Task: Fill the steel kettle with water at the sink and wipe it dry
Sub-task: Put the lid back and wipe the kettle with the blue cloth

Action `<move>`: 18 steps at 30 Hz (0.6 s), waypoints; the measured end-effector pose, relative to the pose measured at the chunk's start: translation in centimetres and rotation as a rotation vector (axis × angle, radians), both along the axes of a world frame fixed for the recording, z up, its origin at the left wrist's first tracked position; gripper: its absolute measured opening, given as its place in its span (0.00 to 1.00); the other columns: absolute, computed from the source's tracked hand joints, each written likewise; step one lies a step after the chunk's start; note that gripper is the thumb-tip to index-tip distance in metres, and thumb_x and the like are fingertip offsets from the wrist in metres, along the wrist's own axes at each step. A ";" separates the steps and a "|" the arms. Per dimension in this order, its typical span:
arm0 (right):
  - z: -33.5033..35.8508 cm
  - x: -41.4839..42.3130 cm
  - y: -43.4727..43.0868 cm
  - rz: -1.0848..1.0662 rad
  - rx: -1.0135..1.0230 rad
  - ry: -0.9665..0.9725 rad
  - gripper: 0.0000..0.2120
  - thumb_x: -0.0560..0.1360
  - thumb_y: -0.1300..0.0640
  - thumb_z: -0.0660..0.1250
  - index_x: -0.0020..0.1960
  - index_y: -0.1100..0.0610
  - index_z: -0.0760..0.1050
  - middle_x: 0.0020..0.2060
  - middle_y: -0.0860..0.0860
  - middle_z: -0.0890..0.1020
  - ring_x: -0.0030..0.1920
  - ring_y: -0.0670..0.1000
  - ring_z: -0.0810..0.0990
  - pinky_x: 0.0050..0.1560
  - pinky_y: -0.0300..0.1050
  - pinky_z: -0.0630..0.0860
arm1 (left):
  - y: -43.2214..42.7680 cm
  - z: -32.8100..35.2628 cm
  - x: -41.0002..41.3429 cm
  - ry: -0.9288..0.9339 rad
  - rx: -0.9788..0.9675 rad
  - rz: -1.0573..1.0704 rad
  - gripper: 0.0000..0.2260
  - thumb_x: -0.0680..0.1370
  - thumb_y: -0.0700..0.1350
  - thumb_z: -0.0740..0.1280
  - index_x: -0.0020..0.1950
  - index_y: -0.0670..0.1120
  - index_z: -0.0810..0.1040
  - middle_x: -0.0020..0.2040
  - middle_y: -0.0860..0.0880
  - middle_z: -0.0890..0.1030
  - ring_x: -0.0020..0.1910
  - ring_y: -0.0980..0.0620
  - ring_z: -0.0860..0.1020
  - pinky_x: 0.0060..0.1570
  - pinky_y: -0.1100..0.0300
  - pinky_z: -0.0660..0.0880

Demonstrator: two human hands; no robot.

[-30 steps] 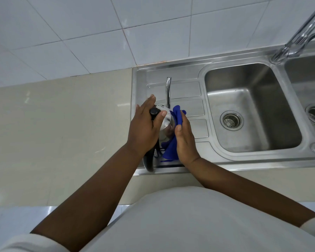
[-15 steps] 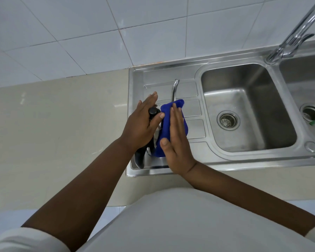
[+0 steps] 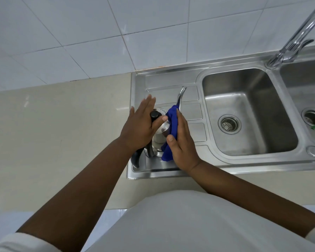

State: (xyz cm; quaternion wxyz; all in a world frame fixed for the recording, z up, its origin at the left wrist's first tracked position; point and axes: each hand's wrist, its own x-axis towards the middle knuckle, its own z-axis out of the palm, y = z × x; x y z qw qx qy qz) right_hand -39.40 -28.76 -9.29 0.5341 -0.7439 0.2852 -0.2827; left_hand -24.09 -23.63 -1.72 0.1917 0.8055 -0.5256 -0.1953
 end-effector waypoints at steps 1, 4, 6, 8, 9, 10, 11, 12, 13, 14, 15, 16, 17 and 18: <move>-0.1 -0.1 0.5 0.000 -0.010 0.009 0.36 0.80 0.42 0.54 0.80 0.58 0.46 0.81 0.55 0.53 0.81 0.53 0.52 0.78 0.60 0.55 | 0.0 -0.1 -0.3 0.020 0.025 0.052 0.36 0.78 0.66 0.50 0.80 0.47 0.51 0.81 0.49 0.51 0.80 0.50 0.51 0.76 0.47 0.43; 0.0 -0.4 1.8 0.010 -0.041 0.038 0.40 0.80 0.37 0.52 0.80 0.61 0.43 0.81 0.55 0.46 0.82 0.53 0.45 0.80 0.59 0.49 | -0.1 -0.3 -1.8 0.097 -0.040 0.215 0.31 0.82 0.59 0.56 0.80 0.47 0.52 0.81 0.49 0.53 0.79 0.49 0.53 0.77 0.43 0.52; 0.4 -0.6 2.2 0.031 -0.083 0.040 0.43 0.80 0.33 0.48 0.80 0.63 0.42 0.81 0.55 0.44 0.81 0.53 0.42 0.80 0.57 0.46 | 0.0 -0.5 -2.3 0.074 -0.101 0.239 0.29 0.83 0.56 0.57 0.80 0.46 0.52 0.80 0.49 0.54 0.79 0.50 0.54 0.75 0.43 0.57; 0.9 -0.5 1.9 0.057 -0.143 0.026 0.40 0.81 0.35 0.46 0.80 0.63 0.44 0.81 0.55 0.45 0.81 0.53 0.42 0.80 0.58 0.47 | 0.1 -0.7 -2.0 0.059 -0.122 0.200 0.28 0.83 0.52 0.56 0.80 0.46 0.51 0.81 0.50 0.53 0.79 0.52 0.53 0.76 0.44 0.56; 1.2 -0.4 1.5 0.072 -0.178 0.014 0.38 0.82 0.36 0.46 0.80 0.63 0.45 0.81 0.56 0.47 0.82 0.54 0.44 0.80 0.60 0.48 | 0.3 -0.7 -1.8 0.059 -0.125 0.171 0.27 0.83 0.51 0.55 0.80 0.46 0.51 0.81 0.50 0.52 0.79 0.53 0.52 0.76 0.45 0.56; 1.5 -0.2 0.9 0.085 -0.203 0.001 0.36 0.82 0.37 0.46 0.80 0.62 0.46 0.81 0.56 0.49 0.82 0.54 0.46 0.79 0.61 0.50 | 0.4 -0.8 -1.6 0.063 -0.123 0.144 0.27 0.83 0.50 0.55 0.80 0.46 0.51 0.81 0.51 0.51 0.79 0.53 0.51 0.76 0.45 0.56; 1.9 0.0 0.3 0.093 -0.205 -0.009 0.36 0.83 0.38 0.45 0.80 0.61 0.48 0.81 0.56 0.52 0.81 0.54 0.49 0.79 0.61 0.52 | 0.5 -0.7 -1.4 0.070 -0.118 0.120 0.27 0.83 0.51 0.54 0.80 0.46 0.51 0.81 0.51 0.51 0.79 0.54 0.50 0.76 0.46 0.56; 2.2 0.3 -0.5 0.096 -0.183 -0.012 0.35 0.82 0.37 0.45 0.80 0.60 0.50 0.81 0.55 0.54 0.81 0.52 0.51 0.79 0.59 0.53 | 0.5 -0.6 -1.4 0.077 -0.114 0.101 0.27 0.83 0.52 0.54 0.80 0.46 0.51 0.81 0.51 0.50 0.79 0.54 0.50 0.76 0.46 0.56; 2.5 0.5 -1.2 0.099 -0.143 -0.008 0.35 0.82 0.36 0.45 0.80 0.58 0.52 0.80 0.53 0.56 0.81 0.50 0.53 0.79 0.56 0.54 | 0.5 -0.5 -1.3 0.080 -0.115 0.082 0.28 0.82 0.53 0.54 0.80 0.46 0.51 0.81 0.51 0.50 0.79 0.54 0.50 0.76 0.47 0.56; 2.7 0.6 -1.9 0.106 -0.103 0.002 0.36 0.81 0.34 0.45 0.80 0.56 0.54 0.80 0.51 0.58 0.80 0.48 0.56 0.79 0.54 0.55 | 0.4 -0.3 -1.3 0.078 -0.116 0.065 0.28 0.82 0.54 0.54 0.80 0.47 0.51 0.81 0.51 0.50 0.79 0.54 0.50 0.76 0.46 0.57; 2.8 0.7 -2.4 0.117 -0.075 0.017 0.37 0.80 0.32 0.45 0.80 0.55 0.55 0.79 0.50 0.60 0.79 0.46 0.57 0.79 0.51 0.57 | 0.4 -0.2 -1.3 0.075 -0.116 0.051 0.28 0.83 0.54 0.55 0.80 0.47 0.51 0.81 0.51 0.51 0.79 0.53 0.50 0.76 0.46 0.57; 2.8 0.7 -2.8 0.127 -0.055 0.033 0.38 0.79 0.31 0.44 0.80 0.54 0.55 0.79 0.49 0.61 0.78 0.44 0.59 0.78 0.47 0.57 | 0.4 -0.1 -1.2 0.071 -0.115 0.041 0.28 0.83 0.53 0.56 0.80 0.47 0.51 0.81 0.50 0.51 0.79 0.53 0.51 0.76 0.45 0.58; 2.7 0.6 -3.0 0.131 -0.035 0.044 0.39 0.78 0.29 0.44 0.80 0.53 0.56 0.79 0.48 0.61 0.77 0.40 0.59 0.77 0.41 0.57 | 0.3 -0.1 -1.0 0.066 -0.115 0.034 0.28 0.83 0.53 0.56 0.80 0.48 0.50 0.81 0.50 0.52 0.79 0.52 0.52 0.75 0.45 0.59; 2.7 0.5 -2.9 0.125 -0.006 0.049 0.40 0.77 0.28 0.44 0.80 0.53 0.56 0.78 0.47 0.61 0.76 0.37 0.59 0.75 0.35 0.56 | 0.3 0.0 -0.9 0.060 -0.112 0.030 0.28 0.83 0.53 0.57 0.80 0.48 0.50 0.81 0.49 0.54 0.79 0.52 0.54 0.74 0.44 0.60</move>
